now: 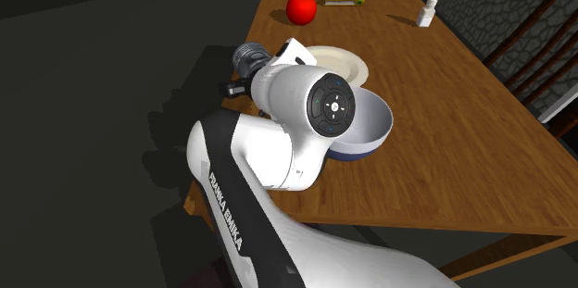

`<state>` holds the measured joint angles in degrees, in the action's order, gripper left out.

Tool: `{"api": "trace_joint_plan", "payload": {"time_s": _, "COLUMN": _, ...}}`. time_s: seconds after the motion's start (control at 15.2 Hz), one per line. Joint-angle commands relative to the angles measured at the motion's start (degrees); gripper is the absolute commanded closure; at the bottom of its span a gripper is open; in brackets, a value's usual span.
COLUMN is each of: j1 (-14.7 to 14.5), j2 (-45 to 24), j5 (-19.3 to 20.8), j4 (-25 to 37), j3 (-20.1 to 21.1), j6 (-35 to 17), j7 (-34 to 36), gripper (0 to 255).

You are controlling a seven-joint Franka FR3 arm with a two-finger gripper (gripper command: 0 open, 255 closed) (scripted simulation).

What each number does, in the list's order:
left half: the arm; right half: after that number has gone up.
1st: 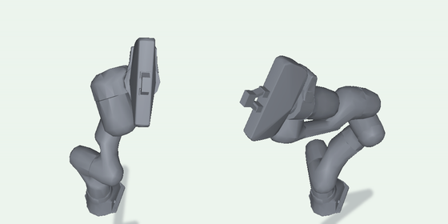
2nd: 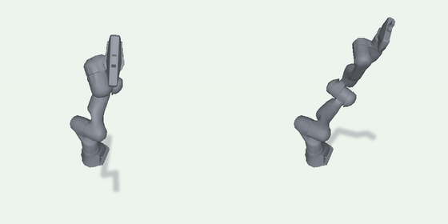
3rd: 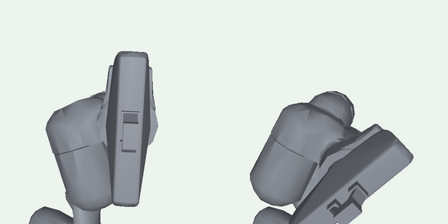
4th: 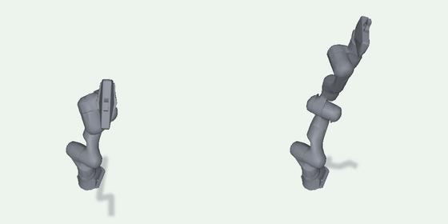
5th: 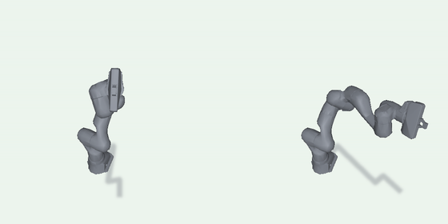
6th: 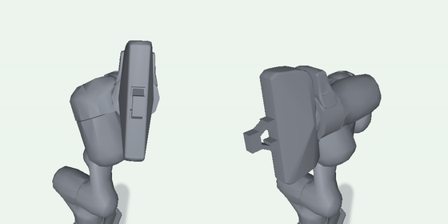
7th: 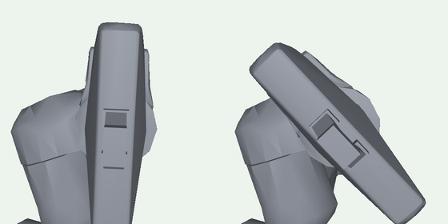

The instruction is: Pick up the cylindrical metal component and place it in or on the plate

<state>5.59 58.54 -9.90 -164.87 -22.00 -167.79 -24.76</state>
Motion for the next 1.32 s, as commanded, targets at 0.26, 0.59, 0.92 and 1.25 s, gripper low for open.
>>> {"api": "trace_joint_plan", "payload": {"time_s": 0.26, "j1": -0.2, "j2": -0.4, "j5": 0.0, "j4": 0.1, "j3": -0.1, "j6": -0.3, "j7": 0.0, "gripper": 0}}
{"api": "trace_joint_plan", "payload": {"time_s": 0.59, "j1": -0.2, "j2": -0.4, "j5": 0.0, "j4": 0.1, "j3": -0.1, "j6": -0.3, "j7": 0.0, "gripper": 255}}
{"api": "trace_joint_plan", "payload": {"time_s": 0.92, "j1": -0.2, "j2": -0.4, "j5": 0.0, "j4": 0.1, "j3": -0.1, "j6": -0.3, "j7": 0.0, "gripper": 255}}
{"api": "trace_joint_plan", "payload": {"time_s": 1.25, "j1": 0.8, "j2": -0.1, "j5": 0.1, "j4": 3.5, "j3": 1.7, "j6": 3.6, "j7": 1.6, "gripper": 255}}
